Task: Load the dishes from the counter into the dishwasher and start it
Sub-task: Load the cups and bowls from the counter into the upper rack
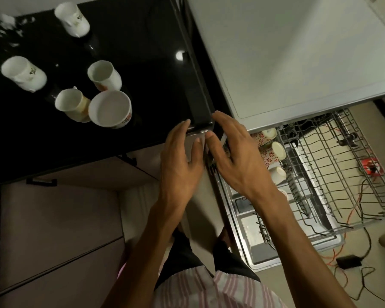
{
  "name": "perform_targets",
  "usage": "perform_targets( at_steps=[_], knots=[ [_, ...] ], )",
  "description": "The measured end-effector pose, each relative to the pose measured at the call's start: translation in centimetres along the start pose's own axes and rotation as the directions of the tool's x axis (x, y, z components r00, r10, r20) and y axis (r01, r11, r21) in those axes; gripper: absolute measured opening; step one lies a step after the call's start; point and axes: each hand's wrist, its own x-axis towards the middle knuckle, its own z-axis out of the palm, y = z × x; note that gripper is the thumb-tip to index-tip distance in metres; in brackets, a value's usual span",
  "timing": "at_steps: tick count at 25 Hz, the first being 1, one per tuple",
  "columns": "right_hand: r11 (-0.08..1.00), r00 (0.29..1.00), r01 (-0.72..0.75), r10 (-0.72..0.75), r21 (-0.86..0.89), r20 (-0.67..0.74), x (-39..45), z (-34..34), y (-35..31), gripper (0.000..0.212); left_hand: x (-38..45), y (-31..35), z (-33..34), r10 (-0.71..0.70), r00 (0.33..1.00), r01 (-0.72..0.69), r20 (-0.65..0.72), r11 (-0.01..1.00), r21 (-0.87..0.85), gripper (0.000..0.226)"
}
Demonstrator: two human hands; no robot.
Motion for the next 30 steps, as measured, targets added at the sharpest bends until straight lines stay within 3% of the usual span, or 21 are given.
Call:
perform_targets(
  at_steps=[9, 17, 21, 30],
  knots=[
    [0.996, 0.997, 0.072, -0.073, 0.044, 0.018, 2.8, 3.2, -6.4, 0.051, 0.6, -0.1, -7.4, -0.151, 0.978, 0.145, -0.143, 0.988, -0.051, 0.050],
    [0.980, 0.981, 0.190, -0.192, 0.056, 0.033, 5.4, 7.1, -11.8, 0.053, 3.1, -2.4, -13.9, -0.086, 0.939, 0.072, -0.334, 0.996, -0.055, 0.045],
    [0.973, 0.974, 0.224, -0.226, 0.052, 0.024, 6.8, 8.9, -14.2, 0.051, 4.4, -3.1, -16.7, -0.038, 0.934, 0.027, -0.354, 0.999, -0.036, 0.045],
    [0.950, 0.951, 0.302, -0.306, 0.078, 0.041, 10.3, 11.6, -16.5, 0.056, 7.3, -4.1, -19.4, -0.105, 0.906, 0.091, -0.411, 0.994, -0.054, 0.047]
  ],
)
